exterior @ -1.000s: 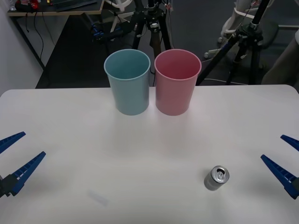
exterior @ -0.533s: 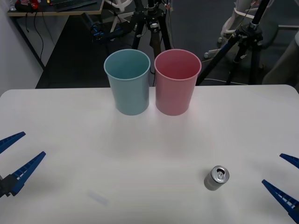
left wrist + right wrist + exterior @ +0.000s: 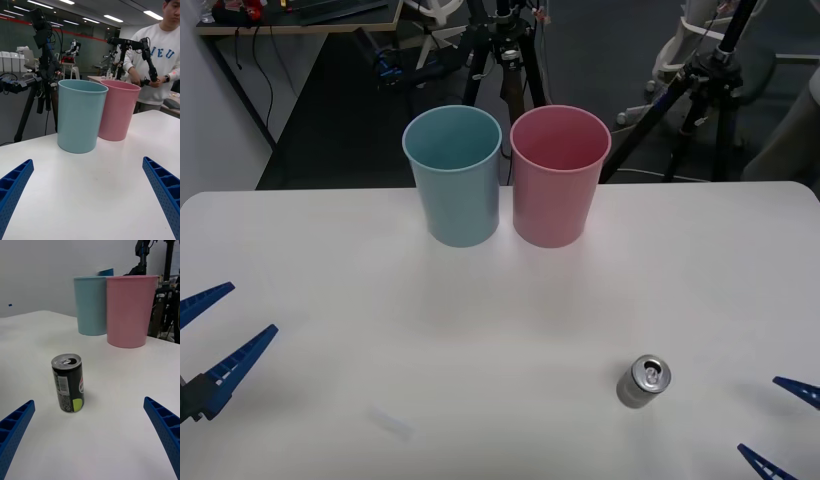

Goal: Grasp the object on the table and drop it into the matching bin: aluminum can to the light blue bin, PET bottle to the pink bin.

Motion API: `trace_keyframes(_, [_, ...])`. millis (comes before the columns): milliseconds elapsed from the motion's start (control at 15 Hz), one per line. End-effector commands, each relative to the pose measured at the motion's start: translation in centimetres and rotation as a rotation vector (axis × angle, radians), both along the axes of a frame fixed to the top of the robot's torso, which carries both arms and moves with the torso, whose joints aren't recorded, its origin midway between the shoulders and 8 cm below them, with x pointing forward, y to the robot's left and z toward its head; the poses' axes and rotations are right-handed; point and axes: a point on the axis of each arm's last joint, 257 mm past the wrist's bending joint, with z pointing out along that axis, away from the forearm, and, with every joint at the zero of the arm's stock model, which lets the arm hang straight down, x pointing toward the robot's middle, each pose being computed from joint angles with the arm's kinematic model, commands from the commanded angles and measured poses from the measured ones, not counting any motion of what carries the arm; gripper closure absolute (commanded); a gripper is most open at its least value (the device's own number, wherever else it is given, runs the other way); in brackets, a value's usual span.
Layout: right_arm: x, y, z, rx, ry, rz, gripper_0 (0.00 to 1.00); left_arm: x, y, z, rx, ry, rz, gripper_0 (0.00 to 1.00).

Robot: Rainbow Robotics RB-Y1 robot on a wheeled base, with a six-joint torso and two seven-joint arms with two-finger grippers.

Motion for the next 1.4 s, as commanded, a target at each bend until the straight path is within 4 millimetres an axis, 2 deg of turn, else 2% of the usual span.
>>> trace_keyframes(67, [-0.2,1.1,-1.7,0.003,0.020,0.023,0.00,0.0,0.0,0.0,0.000,0.000,0.000,0.00])
trace_keyframes(467, [0.8,4.2,-3.6,-0.001,0.021,0.060,0.00,0.0,0.0,0.0,0.000,0.000,0.000,0.00])
trace_keyframes(1000, [4.5,7.3,-4.1,-0.009,-0.014,0.048,0.00,0.0,0.0,0.0,0.000,0.000,0.000,0.00])
trace_keyframes(1400, [5.6,9.9,-4.9,-0.007,-0.013,0.067,0.00,0.0,0.0,0.0,0.000,0.000,0.000,0.00])
